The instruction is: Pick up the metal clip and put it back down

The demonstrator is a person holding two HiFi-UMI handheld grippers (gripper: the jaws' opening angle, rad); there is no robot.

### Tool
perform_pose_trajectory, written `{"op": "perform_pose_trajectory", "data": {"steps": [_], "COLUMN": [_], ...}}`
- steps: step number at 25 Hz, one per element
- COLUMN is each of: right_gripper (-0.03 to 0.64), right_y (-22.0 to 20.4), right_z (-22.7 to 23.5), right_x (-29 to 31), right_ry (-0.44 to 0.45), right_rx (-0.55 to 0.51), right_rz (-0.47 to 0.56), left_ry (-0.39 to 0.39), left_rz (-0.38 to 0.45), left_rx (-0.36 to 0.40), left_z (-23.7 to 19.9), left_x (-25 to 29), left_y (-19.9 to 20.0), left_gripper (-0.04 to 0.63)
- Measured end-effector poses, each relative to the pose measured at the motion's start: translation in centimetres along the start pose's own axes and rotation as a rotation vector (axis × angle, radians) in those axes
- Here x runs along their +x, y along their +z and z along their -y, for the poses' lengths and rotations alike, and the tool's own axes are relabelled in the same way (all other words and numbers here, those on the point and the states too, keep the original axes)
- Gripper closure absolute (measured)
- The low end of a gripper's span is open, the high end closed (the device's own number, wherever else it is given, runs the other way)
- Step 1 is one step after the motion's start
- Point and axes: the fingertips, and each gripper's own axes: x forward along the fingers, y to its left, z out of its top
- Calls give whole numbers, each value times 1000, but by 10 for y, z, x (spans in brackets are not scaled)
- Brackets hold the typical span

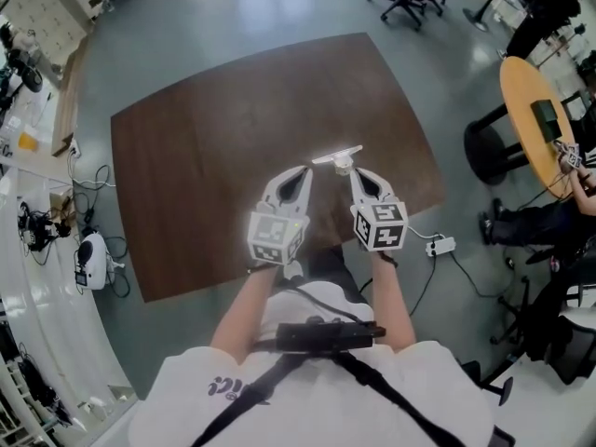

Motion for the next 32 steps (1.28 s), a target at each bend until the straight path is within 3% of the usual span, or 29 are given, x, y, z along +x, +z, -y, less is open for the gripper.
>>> {"op": "perform_pose_trajectory", "data": {"steps": [10, 26, 30, 32], "right_gripper": [610, 607, 545, 477], "right_y": [-48, -110, -119, -126], "right_z": [50, 78, 80, 80], "right_x": [62, 131, 143, 149], "right_ry": [-17, 57, 67, 64], "right_rx": [43, 30, 8, -7], "right_rz": [-185, -430, -467, -486], "left_ry": [-68, 0, 13, 20], "left_rz": [-93, -231, -238, -242], "left_rx": [-63, -128, -125, -125], "left_z": [-8, -38, -43, -44], "left_x": [68, 132, 137, 139], "left_y": [-51, -116, -122, -122], "left_gripper": [585, 584, 586, 584]}}
